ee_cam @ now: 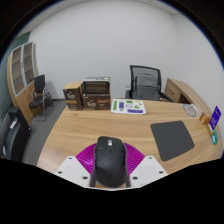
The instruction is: Arrange mouse
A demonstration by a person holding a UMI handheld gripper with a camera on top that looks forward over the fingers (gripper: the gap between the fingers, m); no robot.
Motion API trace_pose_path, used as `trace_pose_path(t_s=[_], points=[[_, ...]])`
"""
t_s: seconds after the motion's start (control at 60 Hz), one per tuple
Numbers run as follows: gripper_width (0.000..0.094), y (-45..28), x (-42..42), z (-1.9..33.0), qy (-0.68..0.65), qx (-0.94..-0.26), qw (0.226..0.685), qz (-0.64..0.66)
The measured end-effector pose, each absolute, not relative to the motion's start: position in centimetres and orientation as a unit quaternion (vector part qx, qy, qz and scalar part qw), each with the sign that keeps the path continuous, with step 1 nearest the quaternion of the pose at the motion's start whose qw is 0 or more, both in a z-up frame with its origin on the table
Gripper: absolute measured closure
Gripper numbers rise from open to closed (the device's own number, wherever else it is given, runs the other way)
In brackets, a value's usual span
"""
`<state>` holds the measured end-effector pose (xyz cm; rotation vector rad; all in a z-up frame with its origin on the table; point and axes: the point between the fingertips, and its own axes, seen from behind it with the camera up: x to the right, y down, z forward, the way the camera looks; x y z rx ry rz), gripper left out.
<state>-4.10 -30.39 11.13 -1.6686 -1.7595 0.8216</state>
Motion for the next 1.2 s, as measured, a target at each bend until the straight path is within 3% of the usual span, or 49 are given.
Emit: trace_pose_path(t_s=[0.15,0.283,0.5,0.7,0.95,1.083,1.15,1.2], points=[[0.0546,-21.2,-8.3,15.4,-0.624,-0.638,0.332,0.305],[0.0547,-12.1,-11.5,15.4,-0.590,-0.661,0.364,0.286],[0.0545,-1.8,-14.5,8.4,-0.559,-0.704,0.360,0.249],[0.0544,0.9,-15.6,1.5,-0.563,-0.718,0.336,0.233],[0.0529,1.1,-15.0,-1.2,-0.570,-0.718,0.333,0.219],[0.0369,1.0,-14.7,-1.2,-0.583,-0.706,0.344,0.208],[0.0082,1.7,-14.4,-0.5,-0.590,-0.695,0.365,0.190],[0.0101,1.6,-14.0,0.4,-0.588,-0.694,0.368,0.191]])
